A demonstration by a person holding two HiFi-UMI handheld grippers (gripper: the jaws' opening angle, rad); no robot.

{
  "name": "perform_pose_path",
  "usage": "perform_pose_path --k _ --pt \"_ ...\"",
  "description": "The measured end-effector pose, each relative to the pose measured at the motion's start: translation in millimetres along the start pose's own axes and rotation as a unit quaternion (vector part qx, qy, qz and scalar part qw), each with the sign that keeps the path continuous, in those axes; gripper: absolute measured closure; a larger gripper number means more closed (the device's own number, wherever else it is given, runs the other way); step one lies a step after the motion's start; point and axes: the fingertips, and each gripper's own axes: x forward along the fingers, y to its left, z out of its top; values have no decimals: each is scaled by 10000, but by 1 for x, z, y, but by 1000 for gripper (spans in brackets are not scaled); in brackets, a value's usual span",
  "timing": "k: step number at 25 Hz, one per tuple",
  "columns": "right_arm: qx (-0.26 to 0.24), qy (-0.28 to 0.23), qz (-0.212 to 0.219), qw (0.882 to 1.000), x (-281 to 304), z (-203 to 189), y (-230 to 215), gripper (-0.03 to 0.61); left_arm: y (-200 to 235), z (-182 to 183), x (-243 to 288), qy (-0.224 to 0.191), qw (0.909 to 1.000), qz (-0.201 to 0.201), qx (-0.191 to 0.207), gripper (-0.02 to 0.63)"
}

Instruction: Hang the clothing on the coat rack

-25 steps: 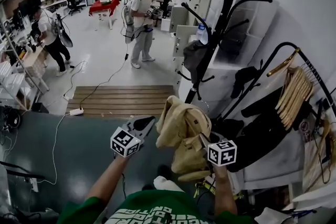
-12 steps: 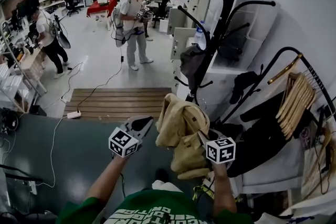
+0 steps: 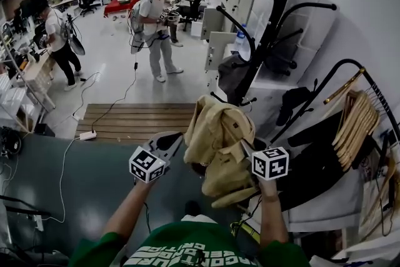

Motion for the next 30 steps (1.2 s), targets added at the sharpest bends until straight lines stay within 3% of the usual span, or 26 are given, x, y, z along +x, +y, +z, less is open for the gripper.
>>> perform_pose_path --k 14,30 --pt "-179 -236 6 9996 31 83 -22 494 32 8 -3 -53 9998 167 24 611" --pt "-75 -52 -26 10000 68 95 -45 494 55 1 4 -13 9996 258 -72 611"
